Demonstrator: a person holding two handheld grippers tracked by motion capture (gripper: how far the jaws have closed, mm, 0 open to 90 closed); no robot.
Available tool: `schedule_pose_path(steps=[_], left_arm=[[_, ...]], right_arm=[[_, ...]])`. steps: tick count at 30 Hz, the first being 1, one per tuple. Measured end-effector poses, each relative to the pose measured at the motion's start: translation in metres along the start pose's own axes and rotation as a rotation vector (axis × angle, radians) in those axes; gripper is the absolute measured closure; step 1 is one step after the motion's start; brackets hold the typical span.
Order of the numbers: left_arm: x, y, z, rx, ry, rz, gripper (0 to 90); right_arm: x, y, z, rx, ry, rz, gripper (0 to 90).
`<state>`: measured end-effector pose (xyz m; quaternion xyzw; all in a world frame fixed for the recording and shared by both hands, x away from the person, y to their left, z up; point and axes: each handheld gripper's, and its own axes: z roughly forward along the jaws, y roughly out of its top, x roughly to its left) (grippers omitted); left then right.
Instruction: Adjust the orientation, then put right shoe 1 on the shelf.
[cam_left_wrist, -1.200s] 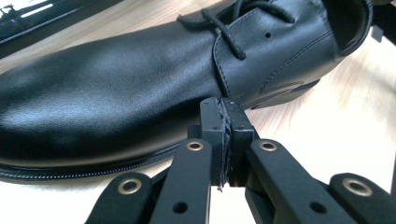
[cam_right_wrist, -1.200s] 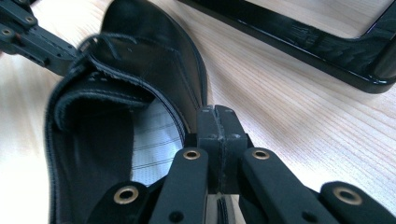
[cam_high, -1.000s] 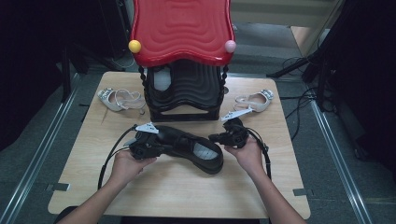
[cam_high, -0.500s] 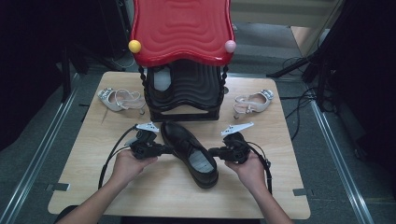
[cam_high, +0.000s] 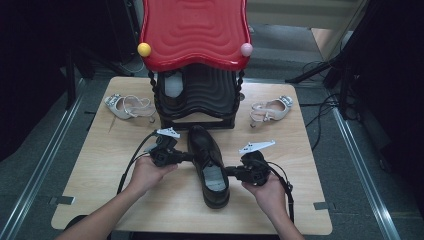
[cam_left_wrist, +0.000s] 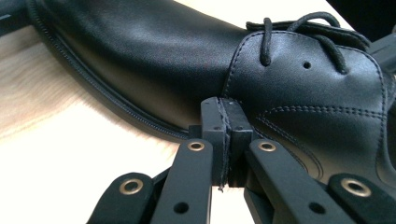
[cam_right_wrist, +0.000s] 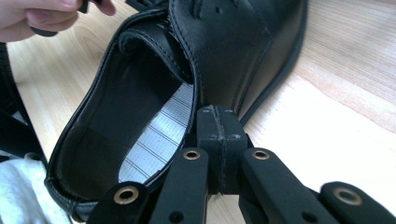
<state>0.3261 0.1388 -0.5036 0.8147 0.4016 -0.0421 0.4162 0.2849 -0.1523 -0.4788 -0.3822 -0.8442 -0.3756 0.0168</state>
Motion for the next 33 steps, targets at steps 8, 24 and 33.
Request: schedule_pose_path(steps=[8,24,33], left_arm=[[0.004,0.008,0.007,-0.005,-0.025,-0.016,89.8],[-0.003,0.015,-0.021,-0.019,-0.066,0.050,56.9],[-0.011,0.024,-0.041,0.005,-0.116,0.083,53.4]], right_arm=[[-0.003,-0.002,-0.004,-0.011,0.005,0.005,89.8],[-0.014,0.003,-0.018,-0.054,0.029,0.058,79.8],[-0.004,0.014,-0.027,-0.048,0.038,0.097,72.5]])
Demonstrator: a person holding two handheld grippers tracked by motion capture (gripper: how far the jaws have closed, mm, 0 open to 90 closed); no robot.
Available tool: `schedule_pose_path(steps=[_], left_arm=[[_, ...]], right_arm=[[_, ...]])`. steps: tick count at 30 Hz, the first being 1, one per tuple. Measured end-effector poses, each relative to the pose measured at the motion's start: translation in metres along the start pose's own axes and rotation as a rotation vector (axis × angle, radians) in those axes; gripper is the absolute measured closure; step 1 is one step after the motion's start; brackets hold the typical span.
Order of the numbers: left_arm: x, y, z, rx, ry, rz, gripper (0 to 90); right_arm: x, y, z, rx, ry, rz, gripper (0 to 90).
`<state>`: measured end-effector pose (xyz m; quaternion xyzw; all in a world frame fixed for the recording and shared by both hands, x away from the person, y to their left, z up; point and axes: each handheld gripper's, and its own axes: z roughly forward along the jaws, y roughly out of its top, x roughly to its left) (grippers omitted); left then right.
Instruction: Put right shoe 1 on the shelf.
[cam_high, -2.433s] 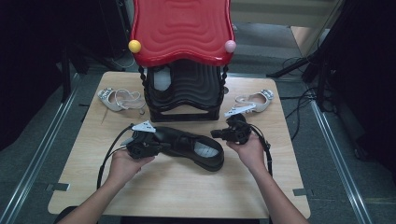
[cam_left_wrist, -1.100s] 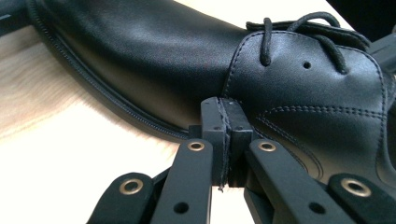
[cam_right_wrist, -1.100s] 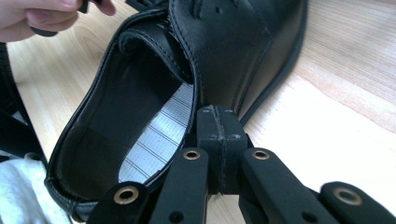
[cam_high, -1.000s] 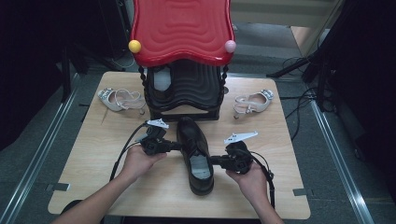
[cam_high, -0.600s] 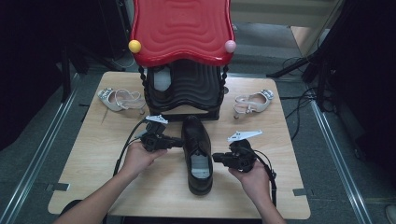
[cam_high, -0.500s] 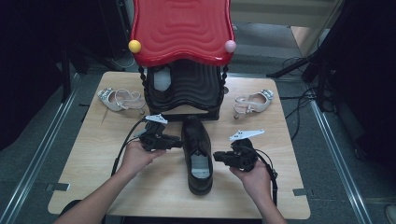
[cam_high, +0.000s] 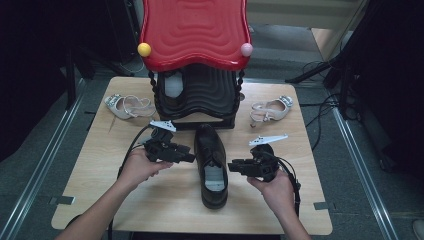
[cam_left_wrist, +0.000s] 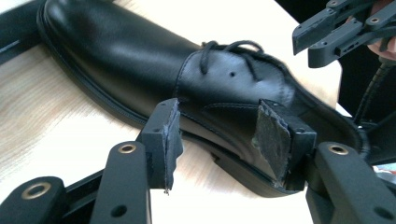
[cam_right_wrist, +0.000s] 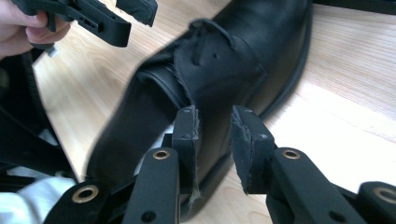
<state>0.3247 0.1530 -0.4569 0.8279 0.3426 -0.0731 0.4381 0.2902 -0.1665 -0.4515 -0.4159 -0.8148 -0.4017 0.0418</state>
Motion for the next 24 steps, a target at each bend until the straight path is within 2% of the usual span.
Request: schedule_pose_path(steps=[3,4,6,7,10,14,18,19,24], left_arm=[[-0.003,0.010,-0.011,-0.008,0.007,0.022,65.3],[-0.004,0.014,-0.016,-0.016,0.017,0.025,65.3],[-0.004,0.024,-0.027,-0.051,0.016,0.017,75.4],[-0.004,0.029,-0.032,-0.057,0.013,0.019,75.4],[-0.007,0.045,-0.044,-0.057,0.038,0.047,87.1],[-0.010,0.063,-0.056,-0.074,0.055,0.067,89.7],[-0.014,0.080,-0.063,-0.073,0.048,0.085,85.5],[-0.015,0.084,-0.065,-0.075,0.050,0.088,86.1],[-0.016,0.102,-0.073,-0.082,0.027,0.092,87.6]], right_arm=[[0.011,0.010,-0.002,0.015,0.010,-0.012,71.2],[0.011,0.010,-0.002,0.015,0.010,-0.012,71.2],[0.022,0.015,0.000,0.044,0.010,-0.026,71.1],[0.022,0.015,0.000,0.044,0.010,-0.026,71.1],[0.032,0.019,0.006,0.075,0.012,-0.039,69.6],[0.041,0.023,0.020,0.124,0.023,-0.043,67.6],[0.051,0.028,0.033,0.160,0.021,-0.060,66.7],[0.057,0.029,0.040,0.187,0.023,-0.060,66.1],[0.062,0.030,0.053,0.216,0.018,-0.055,64.1]])
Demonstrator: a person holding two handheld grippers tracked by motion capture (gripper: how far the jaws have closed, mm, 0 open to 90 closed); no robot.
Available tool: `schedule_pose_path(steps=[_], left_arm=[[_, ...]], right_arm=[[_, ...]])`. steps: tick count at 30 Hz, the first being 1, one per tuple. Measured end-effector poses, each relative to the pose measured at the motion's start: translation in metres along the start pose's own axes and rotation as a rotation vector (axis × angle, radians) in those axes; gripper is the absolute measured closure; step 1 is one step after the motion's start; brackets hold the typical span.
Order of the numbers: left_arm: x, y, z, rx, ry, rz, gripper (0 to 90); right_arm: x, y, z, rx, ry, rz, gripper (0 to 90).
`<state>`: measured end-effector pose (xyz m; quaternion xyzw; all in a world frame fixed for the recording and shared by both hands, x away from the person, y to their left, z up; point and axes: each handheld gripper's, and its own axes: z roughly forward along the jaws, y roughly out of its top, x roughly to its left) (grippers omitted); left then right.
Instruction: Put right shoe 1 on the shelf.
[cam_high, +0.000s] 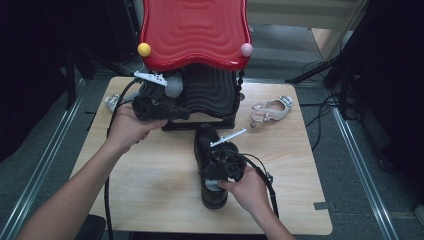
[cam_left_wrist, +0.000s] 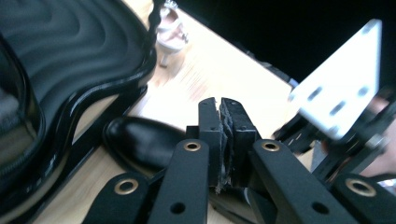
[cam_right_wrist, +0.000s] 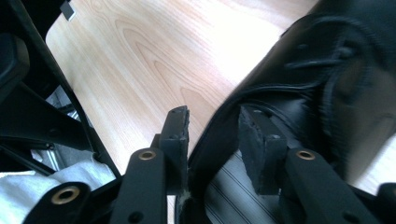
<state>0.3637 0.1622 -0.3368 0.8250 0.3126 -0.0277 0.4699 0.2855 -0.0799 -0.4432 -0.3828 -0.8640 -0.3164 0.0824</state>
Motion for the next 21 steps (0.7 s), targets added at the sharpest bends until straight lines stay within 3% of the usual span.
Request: schedule_pose_path(steps=[9,16,21], left_arm=[[0.005,0.028,-0.009,-0.011,0.034,0.023,85.3],[0.003,0.050,-0.022,-0.035,0.044,0.050,85.2],[0.000,0.067,-0.031,-0.067,0.039,0.063,71.7]], right_arm=[[0.003,0.004,0.029,0.080,-0.037,0.011,61.9],[0.008,0.003,0.045,0.100,-0.127,-0.009,62.2],[0.010,0.001,0.051,0.102,-0.180,-0.040,66.6]])
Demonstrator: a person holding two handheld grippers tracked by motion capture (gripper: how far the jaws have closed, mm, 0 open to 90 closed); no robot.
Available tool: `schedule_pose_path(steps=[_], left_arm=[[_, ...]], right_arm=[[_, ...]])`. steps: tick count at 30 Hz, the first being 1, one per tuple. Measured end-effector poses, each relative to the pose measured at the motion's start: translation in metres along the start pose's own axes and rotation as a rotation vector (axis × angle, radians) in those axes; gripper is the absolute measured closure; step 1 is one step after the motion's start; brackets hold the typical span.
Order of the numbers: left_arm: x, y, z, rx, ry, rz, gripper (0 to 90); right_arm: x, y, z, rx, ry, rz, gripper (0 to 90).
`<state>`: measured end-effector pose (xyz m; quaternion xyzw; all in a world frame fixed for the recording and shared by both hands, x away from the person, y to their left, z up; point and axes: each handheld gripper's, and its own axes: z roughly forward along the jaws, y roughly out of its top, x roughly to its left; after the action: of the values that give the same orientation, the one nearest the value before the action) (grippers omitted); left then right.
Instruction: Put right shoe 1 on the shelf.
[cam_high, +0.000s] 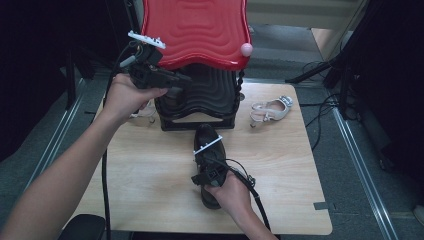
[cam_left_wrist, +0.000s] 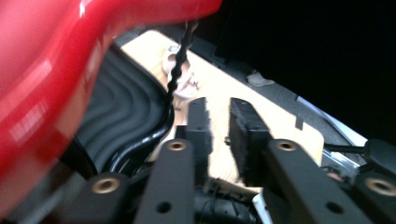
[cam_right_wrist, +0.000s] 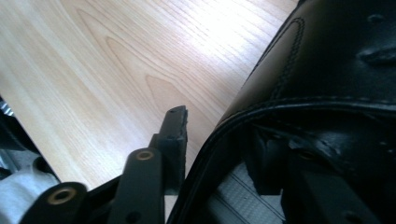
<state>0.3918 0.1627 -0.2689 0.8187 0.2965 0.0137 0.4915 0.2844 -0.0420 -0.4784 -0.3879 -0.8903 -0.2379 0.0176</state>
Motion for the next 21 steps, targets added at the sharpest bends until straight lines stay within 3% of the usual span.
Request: schedule_pose_path(steps=[2,5,11,13,14,18,21], left_arm=[[0.000,0.006,-0.001,0.003,0.000,-0.001,65.9],[0.000,0.014,-0.003,-0.001,0.012,0.010,59.8],[0.008,0.029,-0.002,-0.008,0.035,0.006,55.9],[0.008,0.034,-0.003,-0.017,0.070,0.013,61.9],[0.008,0.035,-0.003,-0.023,0.065,0.016,70.5],[0.012,0.045,-0.003,-0.024,0.094,0.027,81.8],[0.016,0.052,0.000,-0.019,0.099,0.029,89.8]], right_arm=[[0.000,-0.001,0.001,-0.003,-0.016,-0.018,70.1],[-0.003,-0.002,0.001,-0.008,-0.003,-0.012,73.3],[-0.008,-0.002,0.000,-0.005,0.020,-0.002,77.6],[-0.011,-0.002,-0.002,0.004,0.033,0.010,79.6],[-0.014,-0.003,-0.003,0.010,0.041,0.018,80.8],[-0.023,-0.008,-0.010,0.021,0.064,0.042,85.2],[-0.029,-0.013,-0.020,0.000,0.067,0.040,87.1]])
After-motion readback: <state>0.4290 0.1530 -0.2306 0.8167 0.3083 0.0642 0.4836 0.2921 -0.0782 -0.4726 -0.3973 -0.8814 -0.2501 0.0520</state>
